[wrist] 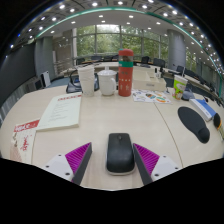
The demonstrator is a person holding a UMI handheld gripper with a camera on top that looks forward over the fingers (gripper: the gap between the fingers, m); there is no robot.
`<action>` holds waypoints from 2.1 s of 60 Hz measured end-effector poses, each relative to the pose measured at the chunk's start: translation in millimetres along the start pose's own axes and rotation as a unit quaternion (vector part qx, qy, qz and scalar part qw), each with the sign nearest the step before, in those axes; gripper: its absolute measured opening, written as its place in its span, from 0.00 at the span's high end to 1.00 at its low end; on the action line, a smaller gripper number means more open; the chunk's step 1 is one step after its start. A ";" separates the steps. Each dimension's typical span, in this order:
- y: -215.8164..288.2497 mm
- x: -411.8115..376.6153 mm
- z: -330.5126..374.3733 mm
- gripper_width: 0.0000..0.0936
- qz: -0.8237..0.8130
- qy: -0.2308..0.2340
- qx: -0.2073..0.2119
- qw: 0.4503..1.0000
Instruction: Arrange mouse
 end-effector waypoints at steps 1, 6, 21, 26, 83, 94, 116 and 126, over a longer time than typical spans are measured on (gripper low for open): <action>0.9 1.2 -1.2 0.12 0.003 -0.004 0.001 1.000; 2.9 2.5 -3.9 0.24 0.014 -0.012 0.003 1.000; 4.3 13.3 -4.4 0.55 0.011 -0.003 -0.002 1.000; 4.9 12.4 -3.6 0.61 0.011 0.010 -0.006 1.000; 81.3 380.4 -43.5 0.64 -0.038 -0.045 0.008 0.998; 74.8 381.0 -49.4 0.54 -0.038 -0.035 0.008 0.999; 74.4 366.4 65.9 0.09 -0.056 -0.072 0.019 0.996; 45.4 331.7 168.5 0.09 -0.061 -0.090 0.028 0.994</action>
Point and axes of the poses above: the point between the fingertips, and its own axes, seen from behind it with the camera up: x to the right, y up, z backward, against the way the camera looks, the point moved 2 cm from there along z, backward, against the way the camera looks, and after that the axes turned 15 degrees about -x, right-handed, at the moved point
